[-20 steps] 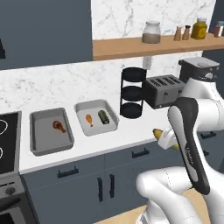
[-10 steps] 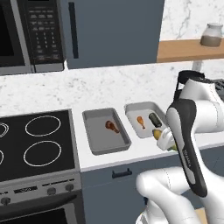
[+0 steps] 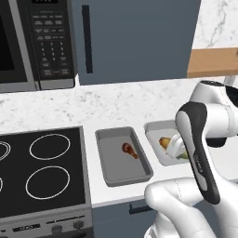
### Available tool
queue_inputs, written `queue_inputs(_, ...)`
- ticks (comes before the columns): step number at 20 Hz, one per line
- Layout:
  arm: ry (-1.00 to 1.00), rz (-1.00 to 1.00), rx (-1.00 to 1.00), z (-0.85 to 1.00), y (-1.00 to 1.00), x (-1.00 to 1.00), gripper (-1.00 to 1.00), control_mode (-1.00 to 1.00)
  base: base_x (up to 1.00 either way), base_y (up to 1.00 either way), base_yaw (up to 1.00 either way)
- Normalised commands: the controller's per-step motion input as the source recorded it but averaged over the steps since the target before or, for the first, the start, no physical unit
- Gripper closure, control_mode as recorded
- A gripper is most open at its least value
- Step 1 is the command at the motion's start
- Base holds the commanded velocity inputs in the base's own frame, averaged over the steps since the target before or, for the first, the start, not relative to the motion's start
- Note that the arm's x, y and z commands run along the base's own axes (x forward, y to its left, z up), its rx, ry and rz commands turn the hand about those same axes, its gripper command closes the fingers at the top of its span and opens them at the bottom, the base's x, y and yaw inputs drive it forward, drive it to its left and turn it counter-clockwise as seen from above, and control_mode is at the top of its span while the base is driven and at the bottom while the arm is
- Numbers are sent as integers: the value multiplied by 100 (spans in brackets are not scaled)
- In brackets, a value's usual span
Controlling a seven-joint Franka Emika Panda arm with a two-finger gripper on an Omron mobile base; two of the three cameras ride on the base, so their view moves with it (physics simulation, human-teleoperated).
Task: Place one cucumber and one chicken drumstick in each tupperware on the nearby counter, to pack two identical lunches.
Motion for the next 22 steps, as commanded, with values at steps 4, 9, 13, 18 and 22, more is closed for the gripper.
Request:
queue_inputs(4,-3,0,0,-20,49,29,100,-100,0,0,0)
queue_inputs(9,-7,0,0,-47,64,81,100,-100,0,0,0)
queue_inputs(13,-4,-1,0,-61,58,100,100,-100,0,0,0)
queue_inputs(18,-1,0,-1,-62,63,100,100,-100,0,0,0)
queue_inputs(22,8,-1,-6,-48,60,100,100,-100,0,0,0)
